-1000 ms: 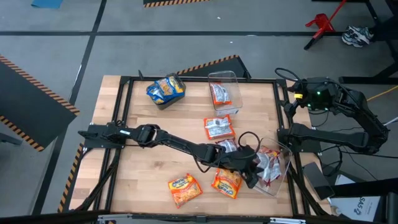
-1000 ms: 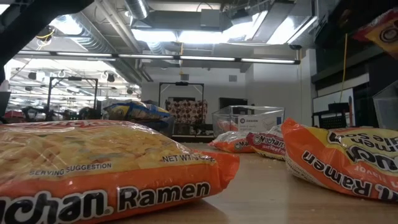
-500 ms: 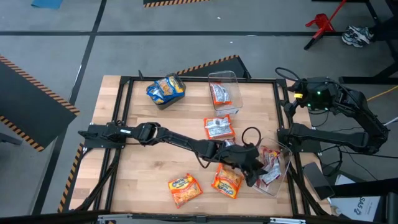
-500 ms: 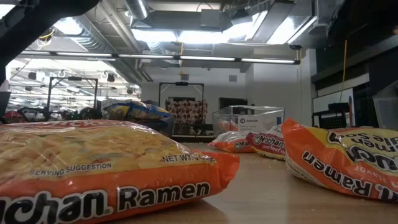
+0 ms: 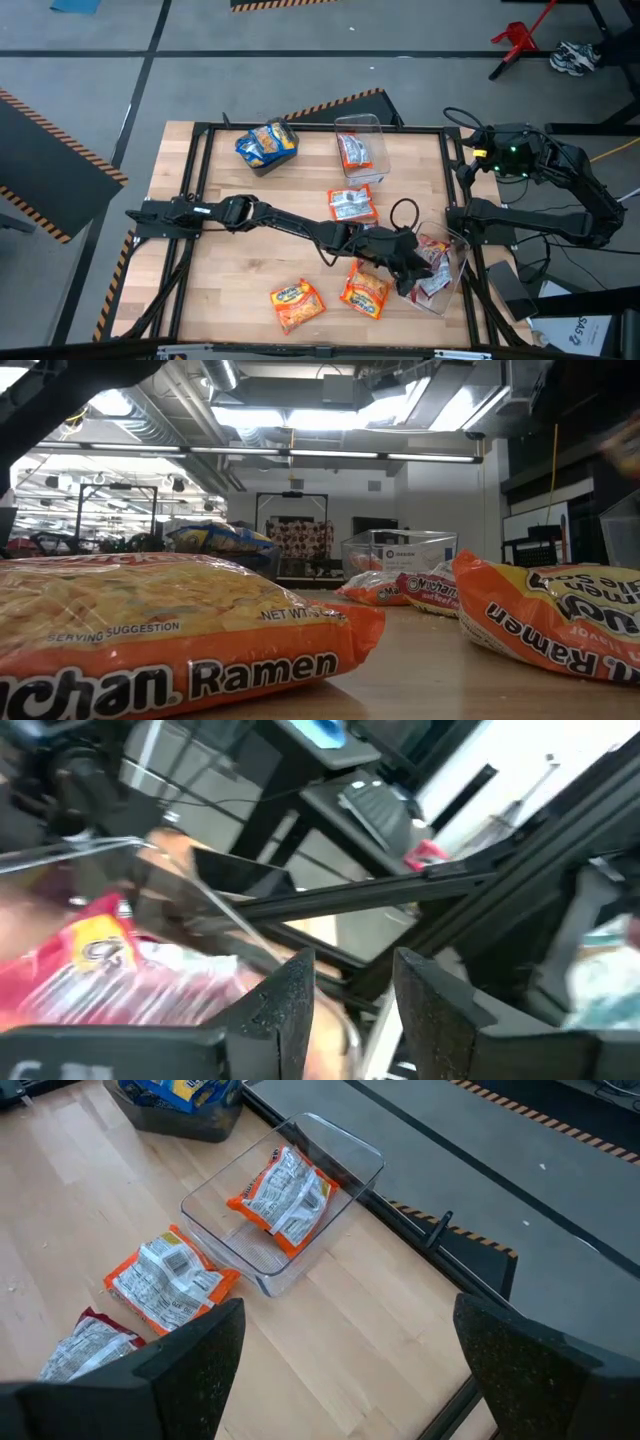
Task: Sort Maruchan noodles
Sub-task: Put the red noodle pack into the bottom transparent bin
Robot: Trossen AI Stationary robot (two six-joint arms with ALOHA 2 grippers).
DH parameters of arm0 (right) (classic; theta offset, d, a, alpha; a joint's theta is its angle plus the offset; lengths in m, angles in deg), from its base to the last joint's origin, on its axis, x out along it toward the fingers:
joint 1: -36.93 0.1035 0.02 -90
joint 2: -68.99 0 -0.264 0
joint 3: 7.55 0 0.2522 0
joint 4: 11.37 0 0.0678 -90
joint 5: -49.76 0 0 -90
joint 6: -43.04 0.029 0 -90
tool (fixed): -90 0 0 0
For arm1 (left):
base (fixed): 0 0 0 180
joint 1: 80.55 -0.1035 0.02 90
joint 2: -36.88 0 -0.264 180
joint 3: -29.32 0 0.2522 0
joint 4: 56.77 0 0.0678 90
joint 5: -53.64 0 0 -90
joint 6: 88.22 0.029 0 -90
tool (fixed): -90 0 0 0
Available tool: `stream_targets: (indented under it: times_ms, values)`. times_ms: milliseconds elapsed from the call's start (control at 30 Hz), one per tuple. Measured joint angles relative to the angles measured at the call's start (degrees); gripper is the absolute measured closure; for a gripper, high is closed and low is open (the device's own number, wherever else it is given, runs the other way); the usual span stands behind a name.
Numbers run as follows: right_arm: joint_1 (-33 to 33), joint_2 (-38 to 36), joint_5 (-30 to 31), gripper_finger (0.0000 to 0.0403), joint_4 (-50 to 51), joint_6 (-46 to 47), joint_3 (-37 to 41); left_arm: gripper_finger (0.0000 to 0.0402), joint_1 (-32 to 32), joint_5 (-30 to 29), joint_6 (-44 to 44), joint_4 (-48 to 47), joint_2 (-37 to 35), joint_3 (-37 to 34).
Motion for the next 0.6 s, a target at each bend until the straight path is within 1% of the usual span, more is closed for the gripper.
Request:
stream_targets:
  times_ms: [67, 167, 233, 300, 367, 500, 600]
  values:
    - [0.0, 0.0, 0.0, 0.0056, 0.0, 0.0, 0.0, 0.0270, -0.4, 2.1, -0.9, 1.0, 0.1, 0.0]
    - [0.0, 0.0, 0.0, 0.0056, 0.0, 0.0, 0.0, 0.0270, -0.6, 5.6, -1.0, 5.7, 1.0, 0.0]
    - [0.0, 0.0, -0.1, 0.0056, 0.0, 0.0, 0.0, 0.0270, -0.6, 5.8, -2.2, 8.9, 1.7, 0.0]
    - [0.0, 0.0, -1.1, 0.0056, 0.0, 0.0, 0.0, 0.0270, -0.6, 5.8, -4.0, 8.7, 1.8, 0.0]
    - [0.0, 0.0, -3.7, 0.0056, 0.0, -0.7, 0.0, 0.0273, -1.1, 7.7, -5.5, 8.7, 1.8, 0.0]
    - [0.0, 0.0, -12.2, 0.0056, 0.4, -4.7, 0.0, 0.0274, -2.6, 18.4, -8.5, 7.7, -1.2, -0.1]
    - [0.0, 0.0, -14.0, 0.0056, 0.2, -4.6, 0.0, 0.0275, -2.3, 24.9, -10.4, 7.7, -6.0, 0.0]
